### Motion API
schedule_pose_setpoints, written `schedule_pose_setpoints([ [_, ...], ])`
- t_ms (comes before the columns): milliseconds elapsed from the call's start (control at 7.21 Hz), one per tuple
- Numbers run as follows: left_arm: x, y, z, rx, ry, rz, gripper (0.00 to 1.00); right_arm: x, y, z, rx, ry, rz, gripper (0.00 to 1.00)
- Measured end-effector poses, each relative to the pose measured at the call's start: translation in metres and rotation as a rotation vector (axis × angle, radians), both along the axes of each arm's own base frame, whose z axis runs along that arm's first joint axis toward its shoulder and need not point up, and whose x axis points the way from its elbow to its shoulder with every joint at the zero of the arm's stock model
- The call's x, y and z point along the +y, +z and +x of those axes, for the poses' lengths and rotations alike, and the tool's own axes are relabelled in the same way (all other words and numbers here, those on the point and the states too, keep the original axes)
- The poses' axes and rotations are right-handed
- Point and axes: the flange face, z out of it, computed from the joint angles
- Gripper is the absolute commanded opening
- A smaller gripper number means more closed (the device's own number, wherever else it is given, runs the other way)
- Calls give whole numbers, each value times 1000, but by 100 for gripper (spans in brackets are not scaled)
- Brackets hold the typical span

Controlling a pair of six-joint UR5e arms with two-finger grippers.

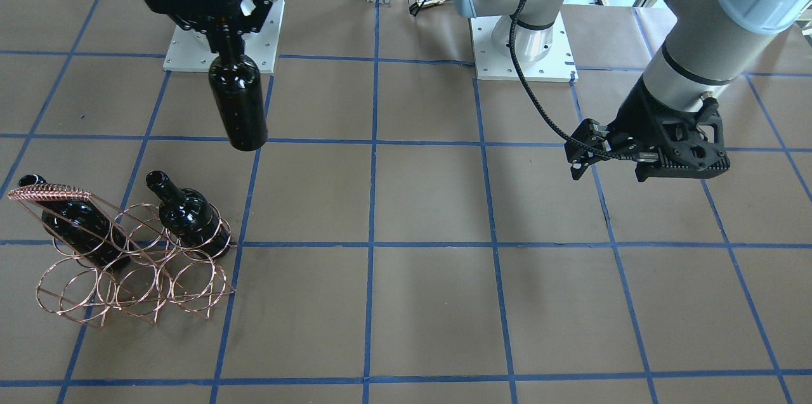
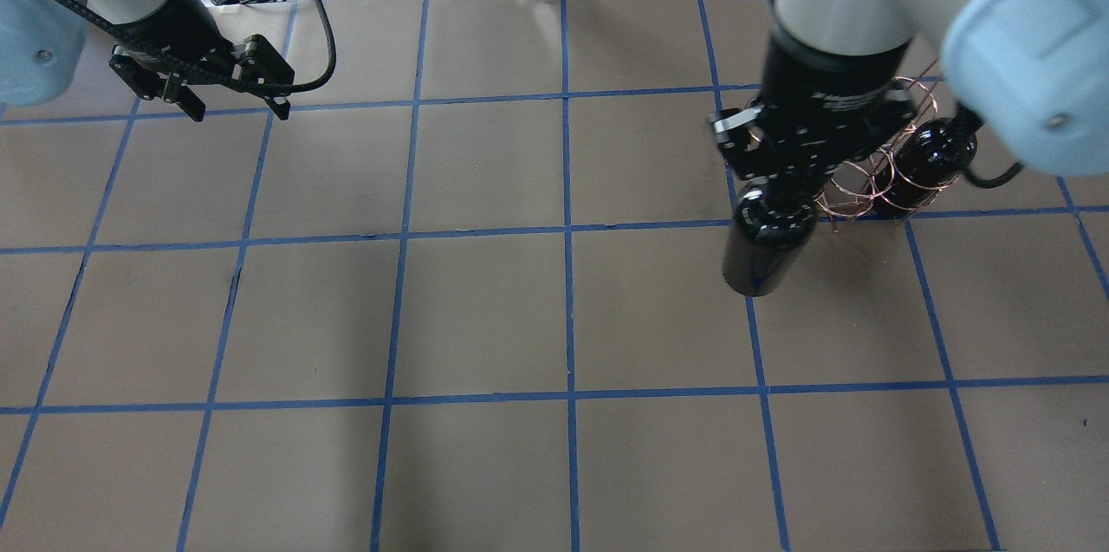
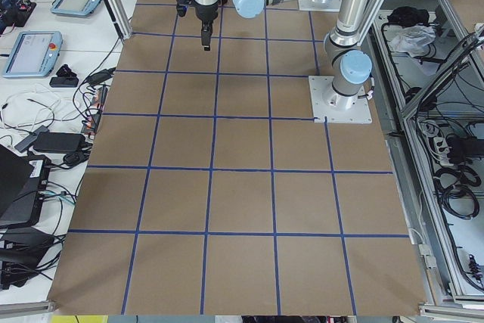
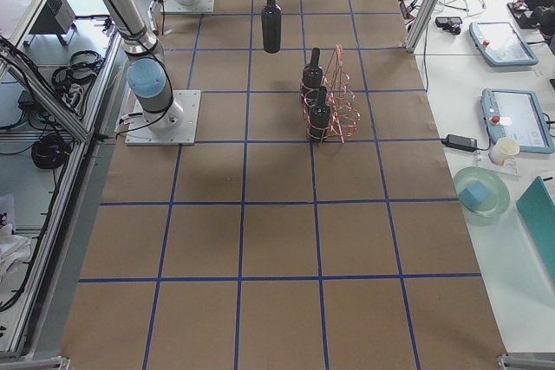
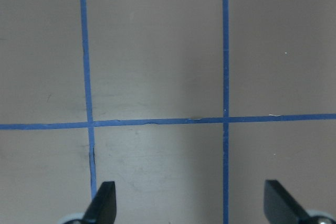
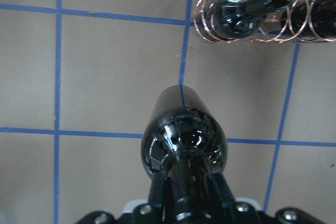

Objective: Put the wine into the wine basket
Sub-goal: 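Lift the bottle with the right gripper and carry it above the rack, then lower the bottle into the empty rack slot beside the other bottles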

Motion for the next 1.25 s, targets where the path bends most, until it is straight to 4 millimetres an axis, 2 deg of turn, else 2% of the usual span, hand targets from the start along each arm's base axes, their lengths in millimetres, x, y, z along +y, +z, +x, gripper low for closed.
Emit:
schedule_pose_setpoints([
  [277, 17, 13, -41, -5, -10, -12, 100, -14, 25, -82, 10, 26, -17, 0],
  [416, 25, 17, -49, -3, -16, -2, 100, -18, 34, -114, 4, 21, -19, 0],
  [555, 33, 20, -52, -2, -19, 16, 100, -30, 33, -135, -1, 23, -19, 0],
  [832, 41, 23, -53, -3, -21, 38, 100, -70, 20, -159, -26, 40, -16, 0],
  [971, 42, 23, -53, -3, -21, 41, 100, -87, 18, -163, -58, 48, -24, 0],
  [1249, 42, 22, -53, -3, -24, 46, 100, -107, 17, -166, -96, 53, -37, 0],
])
